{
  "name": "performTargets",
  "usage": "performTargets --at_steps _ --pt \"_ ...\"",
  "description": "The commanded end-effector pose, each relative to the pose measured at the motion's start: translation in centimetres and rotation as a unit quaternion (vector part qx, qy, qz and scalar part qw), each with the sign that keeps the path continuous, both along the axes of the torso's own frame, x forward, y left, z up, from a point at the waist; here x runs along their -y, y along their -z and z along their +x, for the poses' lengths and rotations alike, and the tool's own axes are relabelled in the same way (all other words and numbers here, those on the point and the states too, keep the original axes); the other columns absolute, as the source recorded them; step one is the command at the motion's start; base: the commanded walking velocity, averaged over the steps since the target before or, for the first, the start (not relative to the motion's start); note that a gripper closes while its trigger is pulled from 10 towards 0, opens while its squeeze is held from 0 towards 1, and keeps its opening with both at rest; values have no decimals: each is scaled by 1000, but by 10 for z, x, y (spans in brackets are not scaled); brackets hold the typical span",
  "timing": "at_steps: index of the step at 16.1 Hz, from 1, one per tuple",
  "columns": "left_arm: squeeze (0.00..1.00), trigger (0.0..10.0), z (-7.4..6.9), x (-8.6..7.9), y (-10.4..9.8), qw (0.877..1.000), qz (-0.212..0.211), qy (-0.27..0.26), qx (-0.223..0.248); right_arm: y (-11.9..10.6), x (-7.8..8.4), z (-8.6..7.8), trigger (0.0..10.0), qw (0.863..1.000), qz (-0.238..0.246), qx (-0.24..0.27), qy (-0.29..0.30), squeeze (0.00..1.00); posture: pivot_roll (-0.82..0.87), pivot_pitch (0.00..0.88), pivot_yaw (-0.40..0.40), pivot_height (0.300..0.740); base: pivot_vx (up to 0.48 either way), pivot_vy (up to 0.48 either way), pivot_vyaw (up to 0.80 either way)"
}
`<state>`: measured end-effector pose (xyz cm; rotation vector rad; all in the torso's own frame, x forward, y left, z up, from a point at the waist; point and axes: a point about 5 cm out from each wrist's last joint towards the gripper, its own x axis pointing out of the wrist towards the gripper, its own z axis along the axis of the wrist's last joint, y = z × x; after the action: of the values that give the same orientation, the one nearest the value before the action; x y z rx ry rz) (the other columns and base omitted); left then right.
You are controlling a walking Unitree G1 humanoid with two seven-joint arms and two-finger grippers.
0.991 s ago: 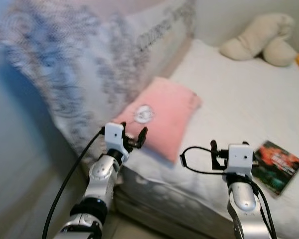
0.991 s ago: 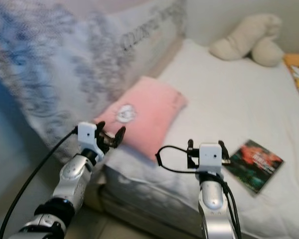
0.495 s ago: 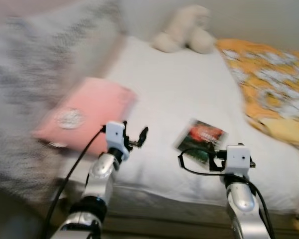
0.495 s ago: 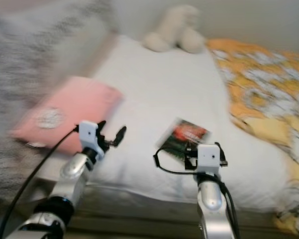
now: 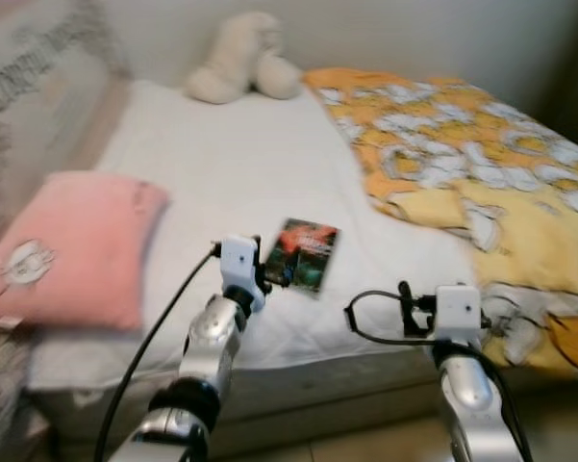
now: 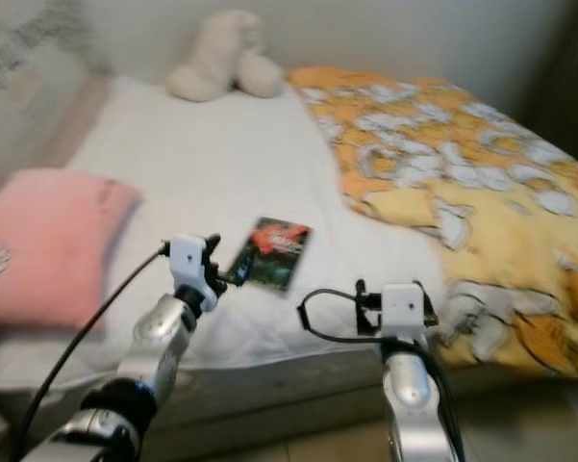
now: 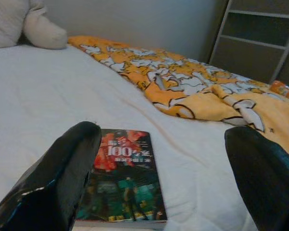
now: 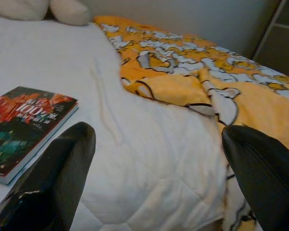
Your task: Clean up the room
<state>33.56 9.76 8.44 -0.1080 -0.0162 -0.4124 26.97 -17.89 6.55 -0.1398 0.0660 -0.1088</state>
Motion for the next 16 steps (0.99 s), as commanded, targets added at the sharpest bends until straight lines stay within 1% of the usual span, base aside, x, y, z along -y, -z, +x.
performTargets --at_steps 1,2,5,7,16 --pt "0 10000 1 -2 0 1000 7 -3 -2 -4 -2 5 10000 1000 -6 8 -7 0 90 0 -12 740 0 0 0" --pt "0 10000 1 -2 1 1000 14 -2 -3 -3 -5 6 10000 1000 -2 6 -12 0 92 0 -12 740 0 0 0" --pt "0 10000 2 -7 1 1000 4 -14 -11 -3 -7 7 10000 1000 3 6 -22 0 97 0 -14 740 0 0 0" --pt "0 10000 3 -10 4 999 15 -21 -21 -1 -9 6 10000 1000 7 3 -28 0 100 0 -16 740 411 129 0" --pt "0 10000 6 -10 4 998 31 -36 -27 0 -11 6 10000 999 1 8 -39 0 93 0 -13 740 419 0 0"
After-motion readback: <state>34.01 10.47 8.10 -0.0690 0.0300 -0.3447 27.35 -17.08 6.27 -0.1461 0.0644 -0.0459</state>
